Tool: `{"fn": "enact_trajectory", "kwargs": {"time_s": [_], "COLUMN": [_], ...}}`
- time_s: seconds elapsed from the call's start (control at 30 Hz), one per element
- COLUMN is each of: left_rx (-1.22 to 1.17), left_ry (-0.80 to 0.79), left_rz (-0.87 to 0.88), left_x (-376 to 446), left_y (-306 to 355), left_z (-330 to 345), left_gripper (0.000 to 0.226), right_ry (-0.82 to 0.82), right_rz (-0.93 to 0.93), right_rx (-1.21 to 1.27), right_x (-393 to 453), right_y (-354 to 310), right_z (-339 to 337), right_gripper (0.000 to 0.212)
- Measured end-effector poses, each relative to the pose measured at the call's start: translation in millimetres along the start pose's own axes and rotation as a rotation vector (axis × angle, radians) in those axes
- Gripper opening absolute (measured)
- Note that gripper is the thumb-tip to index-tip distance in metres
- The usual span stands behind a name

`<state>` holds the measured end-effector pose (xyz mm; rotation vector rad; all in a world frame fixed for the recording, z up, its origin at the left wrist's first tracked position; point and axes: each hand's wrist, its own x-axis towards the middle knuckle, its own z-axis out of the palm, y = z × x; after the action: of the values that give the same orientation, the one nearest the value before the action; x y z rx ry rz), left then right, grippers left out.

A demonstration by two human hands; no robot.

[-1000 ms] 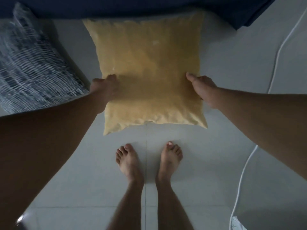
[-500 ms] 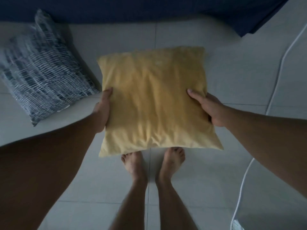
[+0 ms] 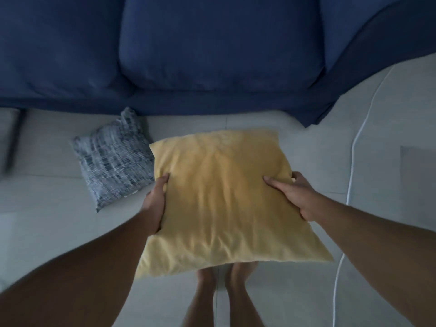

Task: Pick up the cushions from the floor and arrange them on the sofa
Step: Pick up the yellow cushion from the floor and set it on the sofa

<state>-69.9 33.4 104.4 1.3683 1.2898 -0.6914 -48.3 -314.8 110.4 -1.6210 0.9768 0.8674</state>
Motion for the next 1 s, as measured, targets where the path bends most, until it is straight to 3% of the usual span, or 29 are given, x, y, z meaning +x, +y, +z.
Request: {"fn": "enact_trajectory", "kwargs": {"time_s": [0.23, 0.43, 0.63, 0.77, 0.87, 1.0], "left_rx": [-0.007, 0.032, 0.044, 0.05, 0.068, 0.044], "left_ry": [0.023, 0.034, -0.012, -0.05, -0.056, -0.08], "left_rz": [0.18, 0.388, 0.507, 0.581, 0.64, 0.73], "left_x": [-108, -200, -280, -337, -373, -416], "left_y": [77, 134, 190, 225, 252, 294], "left_z": [-8, -17, -29, -30, -28, -26], "left_gripper": [0.094, 0.054, 0.075, 0.053, 0.046, 0.041], "right_ry": [-0.142, -0.187, -0.232, -0.202, -0.182, -0.173], "right_rz": [0.026, -0.054, -0.163, -0.228, -0.291, -0.389], "right_rx": [0.091, 0.191, 0.258, 0.281, 0.29, 0.308], "right_x": [-97, -166, -240, -278, -301, -333], "right_y": [-72, -116, -161, -196, -227, -275], "right_z": [-36, -65, -100, -122, -139, -160], "right_gripper": [0.078, 0.117, 0.104, 0.111, 0.128, 0.13]}}
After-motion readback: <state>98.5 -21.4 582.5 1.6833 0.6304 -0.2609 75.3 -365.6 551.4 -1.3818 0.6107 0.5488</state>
